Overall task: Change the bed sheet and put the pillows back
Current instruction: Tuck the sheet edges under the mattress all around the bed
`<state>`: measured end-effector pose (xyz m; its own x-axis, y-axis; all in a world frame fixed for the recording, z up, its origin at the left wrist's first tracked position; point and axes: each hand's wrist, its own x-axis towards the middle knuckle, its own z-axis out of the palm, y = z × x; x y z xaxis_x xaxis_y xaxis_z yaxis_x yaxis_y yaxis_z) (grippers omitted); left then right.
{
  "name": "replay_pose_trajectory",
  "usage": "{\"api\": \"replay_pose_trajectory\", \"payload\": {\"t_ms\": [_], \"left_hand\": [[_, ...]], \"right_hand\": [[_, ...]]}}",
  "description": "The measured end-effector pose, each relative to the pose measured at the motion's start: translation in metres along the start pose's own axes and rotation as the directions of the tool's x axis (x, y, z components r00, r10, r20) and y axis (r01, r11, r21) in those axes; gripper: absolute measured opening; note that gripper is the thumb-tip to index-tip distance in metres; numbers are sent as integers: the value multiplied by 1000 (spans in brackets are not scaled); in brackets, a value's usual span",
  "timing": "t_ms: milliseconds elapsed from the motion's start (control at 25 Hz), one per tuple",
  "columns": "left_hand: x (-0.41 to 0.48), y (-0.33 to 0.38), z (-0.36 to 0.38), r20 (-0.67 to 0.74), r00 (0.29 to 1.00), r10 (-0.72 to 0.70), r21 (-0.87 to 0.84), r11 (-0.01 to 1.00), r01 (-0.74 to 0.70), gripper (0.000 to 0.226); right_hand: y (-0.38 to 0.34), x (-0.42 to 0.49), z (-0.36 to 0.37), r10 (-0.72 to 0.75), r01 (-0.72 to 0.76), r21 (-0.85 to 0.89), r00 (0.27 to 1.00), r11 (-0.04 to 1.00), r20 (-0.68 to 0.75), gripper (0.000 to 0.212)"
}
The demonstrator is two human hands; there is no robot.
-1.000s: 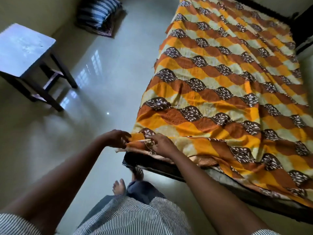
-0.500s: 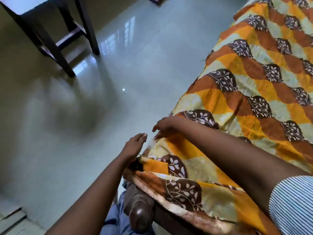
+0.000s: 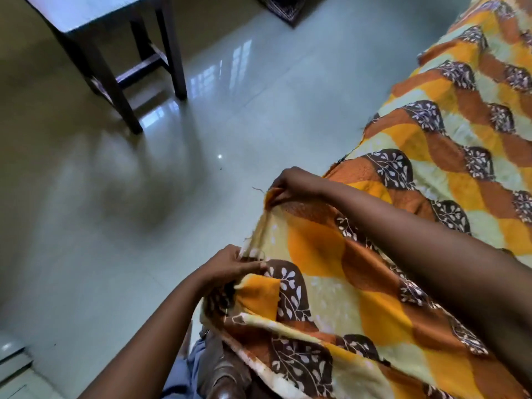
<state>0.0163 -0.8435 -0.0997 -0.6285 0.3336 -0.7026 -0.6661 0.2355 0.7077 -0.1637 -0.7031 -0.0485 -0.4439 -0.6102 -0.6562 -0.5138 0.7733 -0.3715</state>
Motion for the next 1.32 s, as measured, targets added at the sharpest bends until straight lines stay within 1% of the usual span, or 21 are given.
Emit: {"api": "replay_pose_trajectory", "payload": {"t_ms": [80, 160, 200, 240, 280, 320, 400, 440, 480, 520, 560, 600, 640, 680, 760, 840, 880, 960, 1040, 1200, 1320], "left_hand": [[-5, 0, -20, -90, 996, 24, 69, 997, -18, 27], [-8, -1, -41, -212, 976, 51, 235, 972, 0, 16], [-9, -1, -49, -247, 967, 67, 313, 950, 14, 15], [-9, 0, -54, -269, 960, 75, 354, 935, 27, 17], [-10, -2, -57, -289, 954, 82, 361, 932, 29, 20], [-11, -5, -59, -313, 945, 89, 327, 945, 19, 25], [-11, -12, -59, -400, 911, 95, 194, 981, -17, 32], [-9, -17, -61, -422, 900, 106, 180, 983, -31, 35], [-7, -21, -62, -408, 905, 121, 244, 970, -20, 40], [-5, -25, -64, -369, 919, 138, 366, 930, 7, 48], [-2, -32, -66, -311, 940, 142, 529, 847, 47, 56], [1, -40, -72, -263, 955, 134, 658, 749, 76, 53], [4, -49, -79, -243, 964, 110, 713, 694, 101, 43], [5, -59, -89, -240, 967, 85, 725, 679, 120, 32], [7, -77, -112, -244, 969, 27, 706, 690, 159, 23], [9, -86, -132, -215, 976, -24, 669, 725, 166, 23], [8, -86, -137, -202, 978, -46, 644, 747, 168, 24], [9, -81, -145, -168, 984, -56, 608, 780, 148, 26], [9, -71, -152, -145, 989, -43, 581, 805, 120, 27], [8, -27, -154, -124, 992, 24, 468, 883, 37, 25], [16, 7, -145, -73, 997, 13, 361, 932, 14, 21]], "right_hand": [[4, -5, -16, 18, -17, 35, 999, 999, -36, 28], [2, -7, -25, 49, -49, -7, 999, 999, -10, 18], [0, -4, -27, 66, -66, -37, 998, 997, -3, 27], [-4, -2, -28, 75, -76, -58, 997, 995, -11, 38], [-8, 2, -28, 94, -96, -61, 995, 994, -38, 43], [-11, 6, -27, 99, -104, -61, 992, 993, -78, 45], [-13, 17, -25, 124, -132, -57, 983, 990, -137, 45], [-12, 24, -22, 140, -151, -68, 978, 986, -153, 44], [-11, 31, -20, 153, -170, -95, 975, 981, -163, 41], [-10, 37, -17, 162, -185, -125, 971, 975, -175, 35], [-8, 41, -15, 171, -201, -155, 967, 967, -190, 25], [-5, 45, -13, 190, -224, -161, 961, 961, -201, 16], [-3, 48, -11, 209, -244, -161, 955, 956, -209, 15], [-1, 50, -10, 233, -266, -159, 951, 951, -201, 19], [-1, 54, -7, 282, -310, -164, 944, 936, -173, 21], [-6, 61, 1, 333, -351, -147, 934, 925, -132, 23], [-9, 65, 7, 348, -357, -131, 933, 925, -89, 24], [-19, 70, 19, 364, -362, -94, 931, 927, 3, 28], [-26, 72, 23, 388, -387, -24, 921, 922, 48, 31], [-31, 57, -1, 392, -391, 124, 920, 912, 17, 27], [-19, 27, -23, 414, -407, 197, 910, 892, 3, 26]]}}
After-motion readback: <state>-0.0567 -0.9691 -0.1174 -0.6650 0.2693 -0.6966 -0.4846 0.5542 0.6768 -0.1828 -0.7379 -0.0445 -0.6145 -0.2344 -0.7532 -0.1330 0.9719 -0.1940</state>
